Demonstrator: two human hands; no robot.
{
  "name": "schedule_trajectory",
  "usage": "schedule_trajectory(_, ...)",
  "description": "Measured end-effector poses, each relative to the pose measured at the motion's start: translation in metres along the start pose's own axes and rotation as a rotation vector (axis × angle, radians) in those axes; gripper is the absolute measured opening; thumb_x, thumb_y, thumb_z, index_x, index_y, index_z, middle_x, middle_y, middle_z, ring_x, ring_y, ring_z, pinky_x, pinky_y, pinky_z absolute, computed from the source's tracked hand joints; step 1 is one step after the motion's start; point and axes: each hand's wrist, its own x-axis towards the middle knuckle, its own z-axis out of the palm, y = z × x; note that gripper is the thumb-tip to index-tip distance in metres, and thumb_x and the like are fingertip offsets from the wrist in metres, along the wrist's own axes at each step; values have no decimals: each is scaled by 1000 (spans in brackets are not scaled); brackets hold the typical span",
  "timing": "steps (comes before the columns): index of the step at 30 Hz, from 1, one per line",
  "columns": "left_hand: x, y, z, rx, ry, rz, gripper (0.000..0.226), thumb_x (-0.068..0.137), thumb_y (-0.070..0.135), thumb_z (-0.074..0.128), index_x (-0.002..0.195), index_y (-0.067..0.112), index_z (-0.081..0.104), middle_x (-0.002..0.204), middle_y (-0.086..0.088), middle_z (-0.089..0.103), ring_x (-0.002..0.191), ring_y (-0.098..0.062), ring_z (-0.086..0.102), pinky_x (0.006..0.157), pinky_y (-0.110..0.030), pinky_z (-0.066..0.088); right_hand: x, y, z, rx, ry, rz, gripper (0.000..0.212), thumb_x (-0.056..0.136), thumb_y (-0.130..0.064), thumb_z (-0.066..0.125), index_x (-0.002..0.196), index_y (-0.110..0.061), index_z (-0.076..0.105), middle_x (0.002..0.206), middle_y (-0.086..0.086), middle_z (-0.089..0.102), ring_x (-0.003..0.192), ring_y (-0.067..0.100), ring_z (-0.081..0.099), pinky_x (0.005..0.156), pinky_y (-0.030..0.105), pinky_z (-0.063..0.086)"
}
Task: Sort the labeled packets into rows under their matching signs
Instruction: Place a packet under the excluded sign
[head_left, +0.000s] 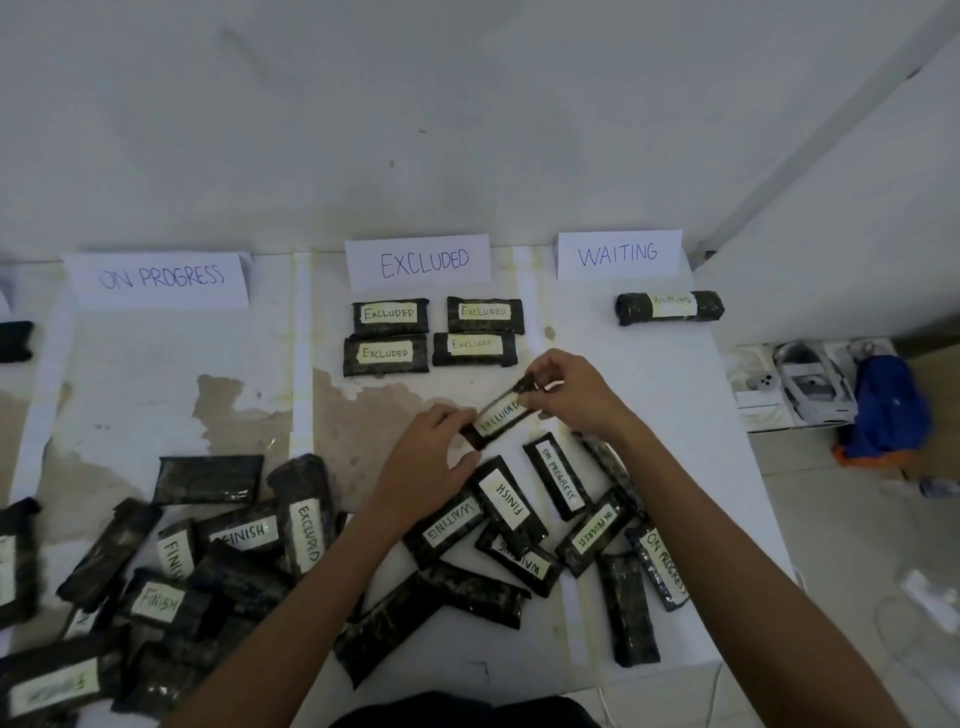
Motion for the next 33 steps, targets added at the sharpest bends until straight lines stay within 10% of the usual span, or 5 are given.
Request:
schedule_trajectory(14, 67, -9, 24, 348, -98, 56, 50, 79, 11, 65, 126, 6, 50, 116, -15, 56, 98, -32, 54, 76, -41, 47, 28, 35, 34, 485, 169, 274, 31, 79, 0, 71, 106, 0, 55, 101, 25, 66, 79, 28, 67, 72, 31, 60)
schedule_trajectory(18, 80, -16, 30, 364, -94, 56, 44, 74, 2, 67, 116, 3, 58, 108, -16, 63, 96, -35, 57, 78, -43, 49, 27, 34, 33, 46, 278, 201, 41, 79, -15, 72, 116, -11, 56, 100, 2, 62, 89, 18, 61, 79, 27, 49)
schedule_trajectory(26, 93, -20, 30, 400, -89, 62, 50, 66, 0, 76, 114, 3, 60, 101, -18, 59, 91, -35, 56, 70, -42, 52, -38, 70, 42, -715, 95, 157, 56, 82, -35, 63, 129, -13, 41, 130, 15, 44, 116, 34, 45, 94, 42, 45)
schedule_trajectory(33, 76, -24, 16, 335, 43, 35, 45, 79, 18, 66, 122, 9, 55, 112, -13, 57, 102, -30, 52, 85, -43, 47, -54, 87, 57, -699, 194, 82, 53, 79, -16, 63, 128, -13, 42, 122, 17, 49, 106, 32, 50, 83, 40, 49)
